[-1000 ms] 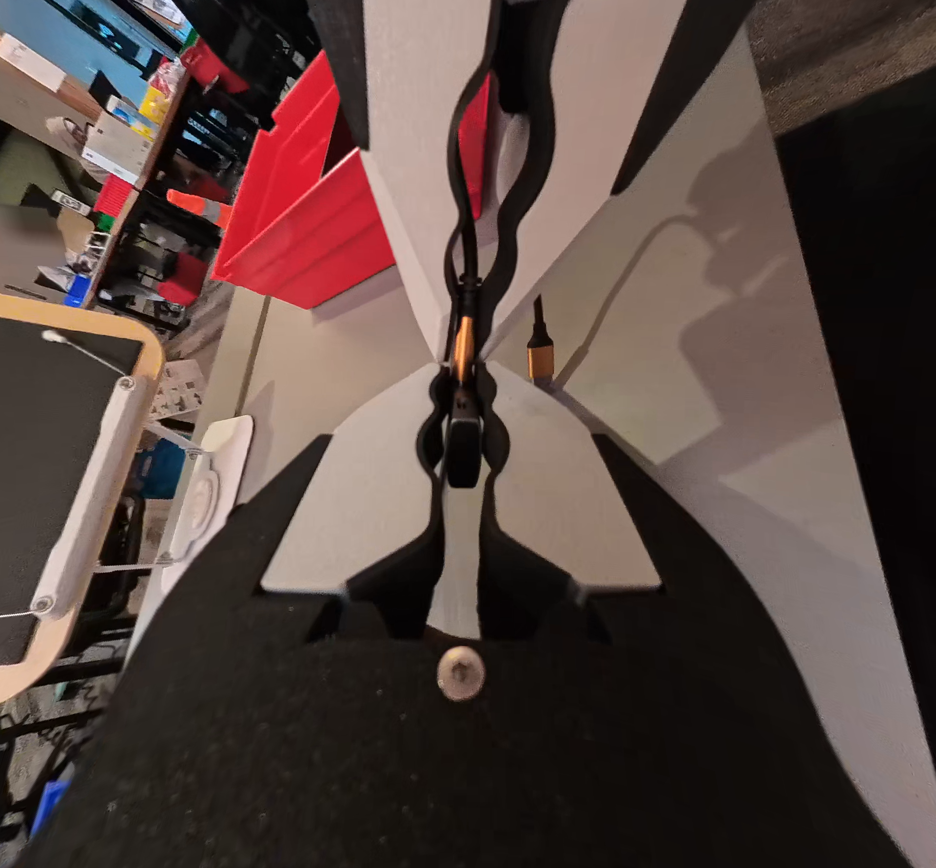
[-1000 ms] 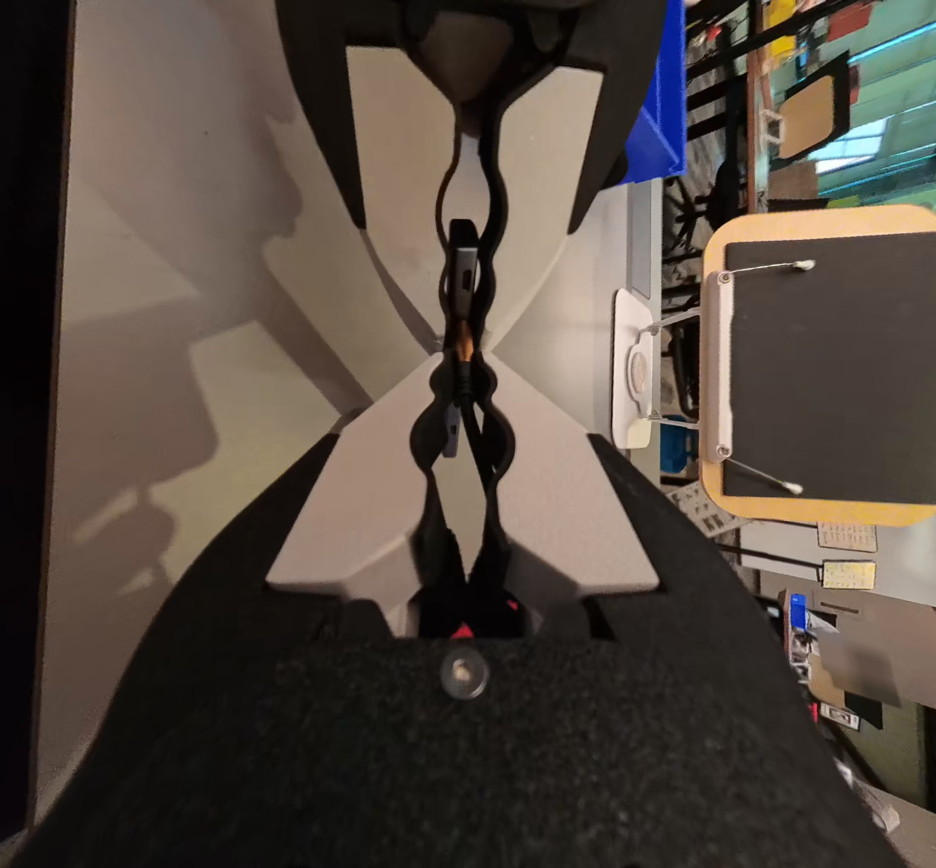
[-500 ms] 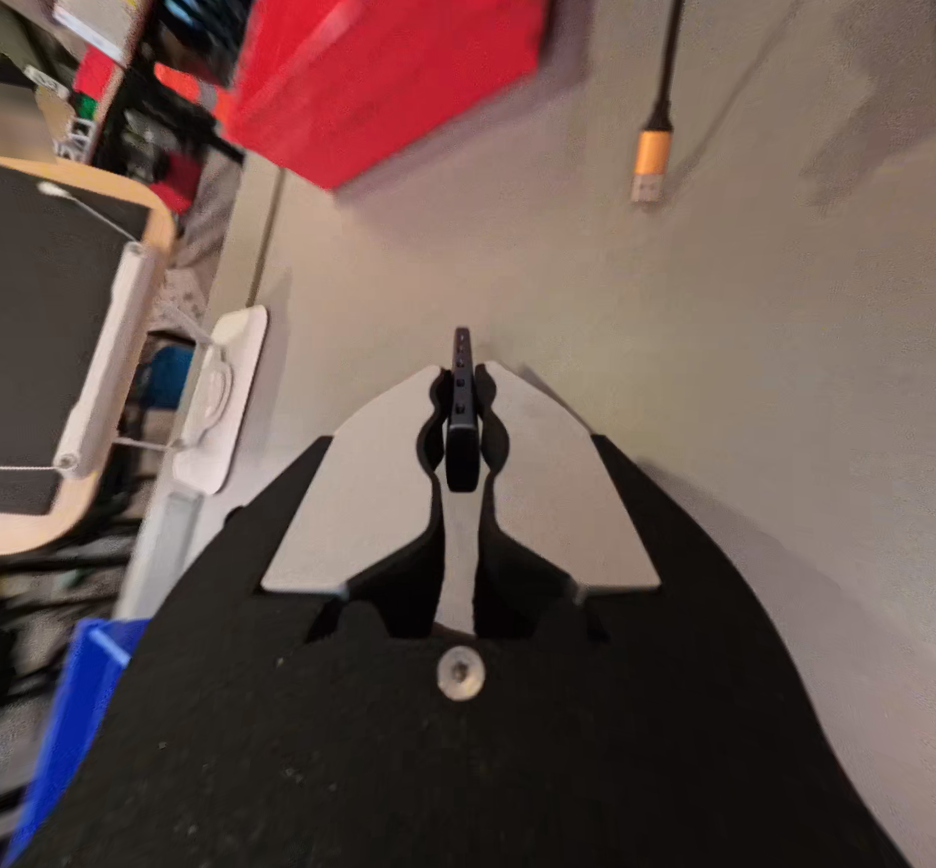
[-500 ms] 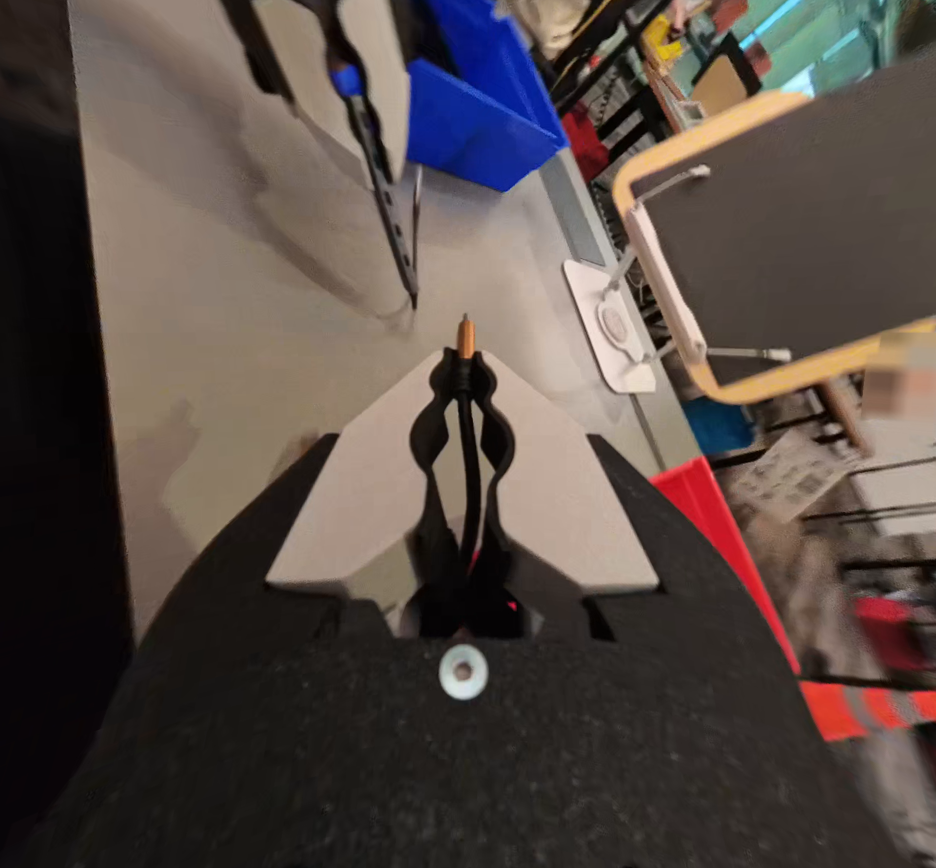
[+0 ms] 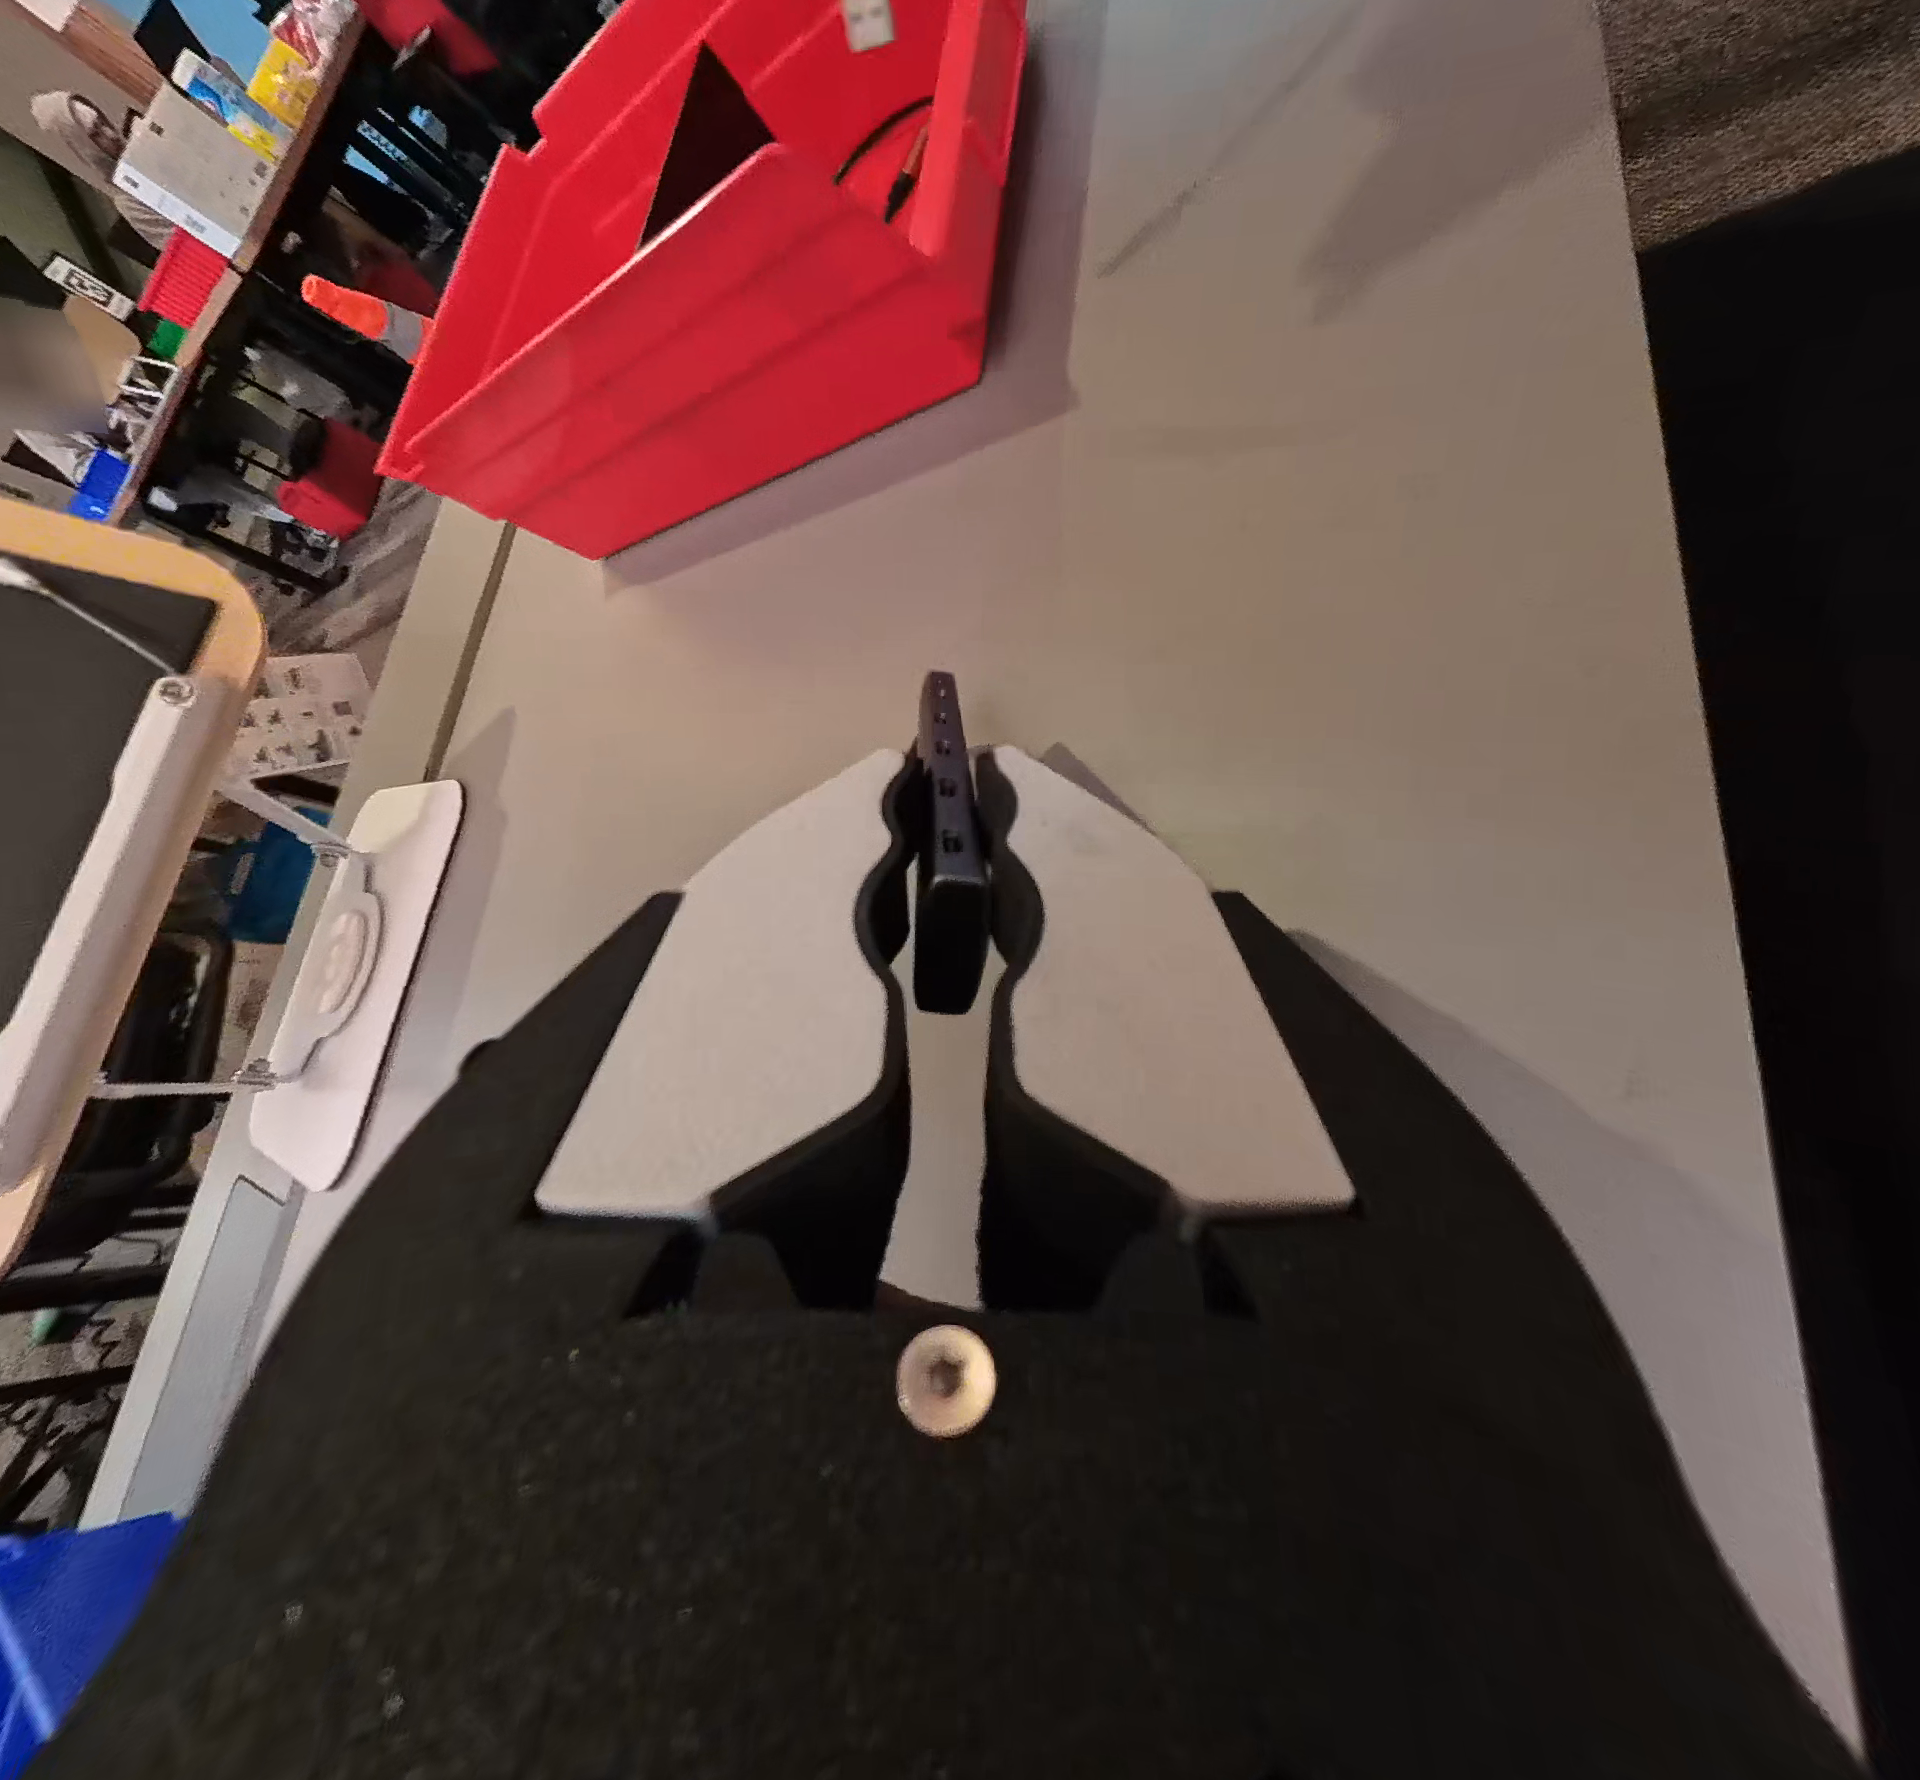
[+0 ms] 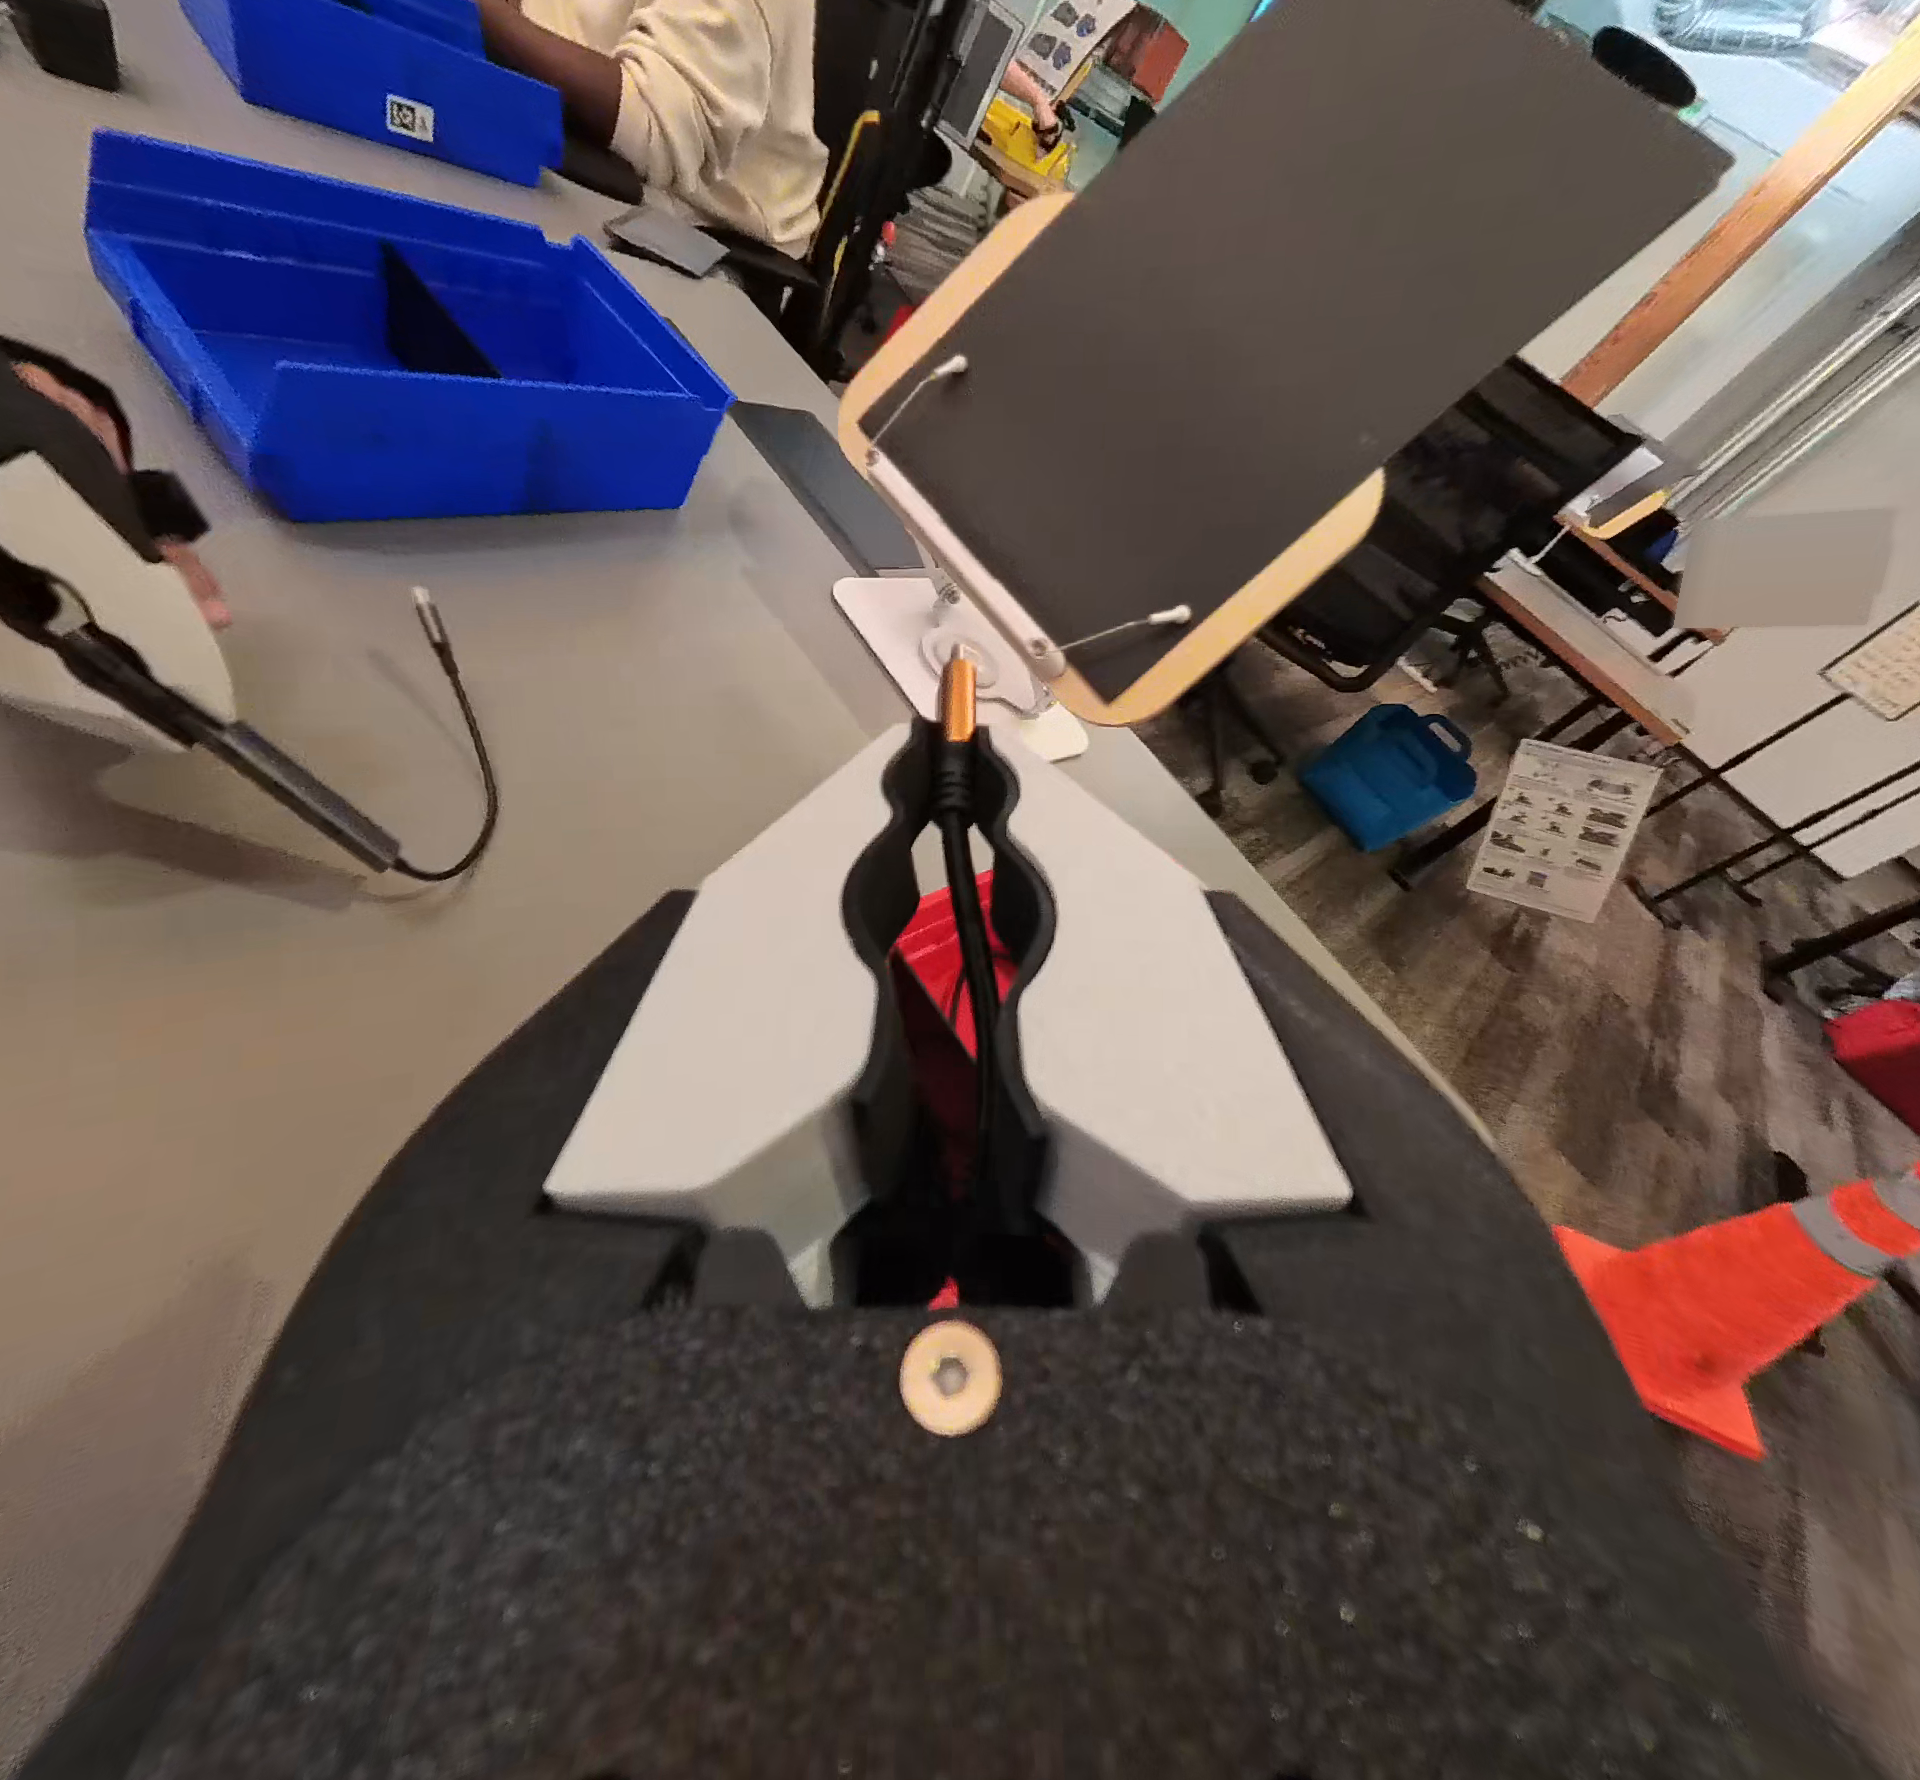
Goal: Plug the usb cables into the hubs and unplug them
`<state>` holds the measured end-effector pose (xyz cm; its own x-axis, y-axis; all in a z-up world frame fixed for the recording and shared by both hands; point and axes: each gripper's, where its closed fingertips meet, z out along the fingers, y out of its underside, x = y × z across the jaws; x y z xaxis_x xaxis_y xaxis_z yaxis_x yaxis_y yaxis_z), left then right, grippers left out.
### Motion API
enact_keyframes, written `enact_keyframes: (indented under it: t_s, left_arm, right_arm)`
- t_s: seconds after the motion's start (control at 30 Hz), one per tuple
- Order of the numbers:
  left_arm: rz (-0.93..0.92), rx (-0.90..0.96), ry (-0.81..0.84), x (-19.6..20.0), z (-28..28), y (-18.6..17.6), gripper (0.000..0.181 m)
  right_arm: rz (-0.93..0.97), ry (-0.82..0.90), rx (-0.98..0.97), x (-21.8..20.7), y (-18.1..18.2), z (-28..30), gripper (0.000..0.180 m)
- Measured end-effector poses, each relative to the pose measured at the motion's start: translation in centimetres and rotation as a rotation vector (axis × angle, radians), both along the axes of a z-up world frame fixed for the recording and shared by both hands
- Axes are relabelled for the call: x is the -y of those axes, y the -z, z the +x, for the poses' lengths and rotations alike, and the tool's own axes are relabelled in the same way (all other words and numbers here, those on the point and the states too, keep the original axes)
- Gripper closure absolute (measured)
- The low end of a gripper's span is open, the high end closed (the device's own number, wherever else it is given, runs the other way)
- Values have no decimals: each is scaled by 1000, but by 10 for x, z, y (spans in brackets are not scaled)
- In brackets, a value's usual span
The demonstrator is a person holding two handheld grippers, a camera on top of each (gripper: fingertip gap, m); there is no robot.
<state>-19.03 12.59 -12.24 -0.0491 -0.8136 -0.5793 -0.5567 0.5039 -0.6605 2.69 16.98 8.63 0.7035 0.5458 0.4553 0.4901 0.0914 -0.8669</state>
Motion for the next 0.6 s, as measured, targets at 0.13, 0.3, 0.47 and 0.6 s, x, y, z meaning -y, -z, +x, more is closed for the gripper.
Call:
enact_keyframes:
  t_s: [0.13,0.3,0.47,0.6]
  left_arm:
    - [-10,-8,-2,2,1,4,171]
    - [-42,14,-18,-2,-3,-1,171]
    - [-75,31,-27,-5,-4,-3,171]
    - [-78,32,-43,-6,-3,-3,171]
  right_arm:
    - [-116,-94,-142,-31,32,5,174]
    - [-517,-78,-175,-64,134,18,174]
    - [-804,98,350,-56,230,49,168]
    - [-838,205,516,-57,247,67,129]
